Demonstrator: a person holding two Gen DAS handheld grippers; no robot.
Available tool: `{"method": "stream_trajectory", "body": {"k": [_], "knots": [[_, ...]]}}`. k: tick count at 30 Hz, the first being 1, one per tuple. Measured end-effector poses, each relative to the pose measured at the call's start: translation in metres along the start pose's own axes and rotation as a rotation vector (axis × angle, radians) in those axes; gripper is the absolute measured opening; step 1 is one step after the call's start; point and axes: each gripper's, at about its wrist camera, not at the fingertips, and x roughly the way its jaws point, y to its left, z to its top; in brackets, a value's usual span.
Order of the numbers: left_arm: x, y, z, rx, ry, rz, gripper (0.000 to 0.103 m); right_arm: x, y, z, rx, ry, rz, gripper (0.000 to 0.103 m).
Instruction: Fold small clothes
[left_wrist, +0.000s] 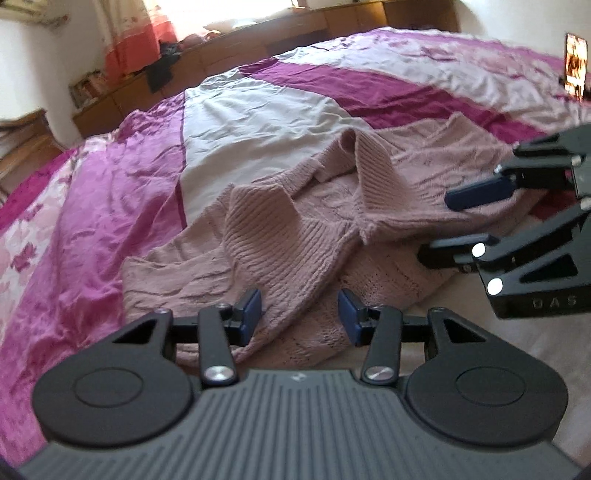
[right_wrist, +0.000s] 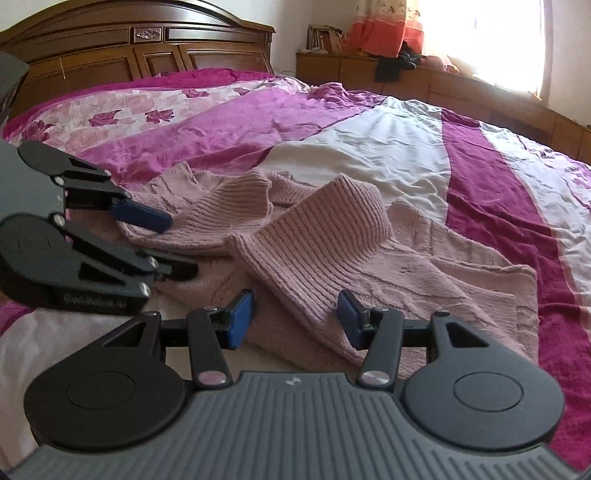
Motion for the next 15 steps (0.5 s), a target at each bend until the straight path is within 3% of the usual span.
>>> {"method": "stream_trajectory", "body": {"k": [3,5,6,7,10,15], "knots": [[0.008,-0.001,0.000,0.009,-0.013,0.030,0.050,0.003,-0.003,0.000,0.015,-0.013,-0.022,0.044],[0.010,0.004,0.001,-0.012,-0.032,0.051,0.045,0.004,-0.006,0.001,0.017,-0.017,-0.039,0.025],[0.011,0.006,0.002,-0.020,-0.036,0.060,0.018,0.004,-0.007,0.002,0.014,-0.020,-0.046,0.020],[0.013,0.010,0.003,-0.028,-0.028,0.063,0.008,0.004,-0.009,0.003,0.009,-0.023,-0.053,0.012],[0.009,0.026,0.009,-0.077,-0.048,0.080,0.009,-0.005,-0.017,0.009,0.006,-0.059,-0.085,0.008],[0.003,0.074,0.021,-0.147,-0.084,0.170,0.009,-0.020,-0.056,0.028,0.066,-0.110,-0.150,0.008]]}}
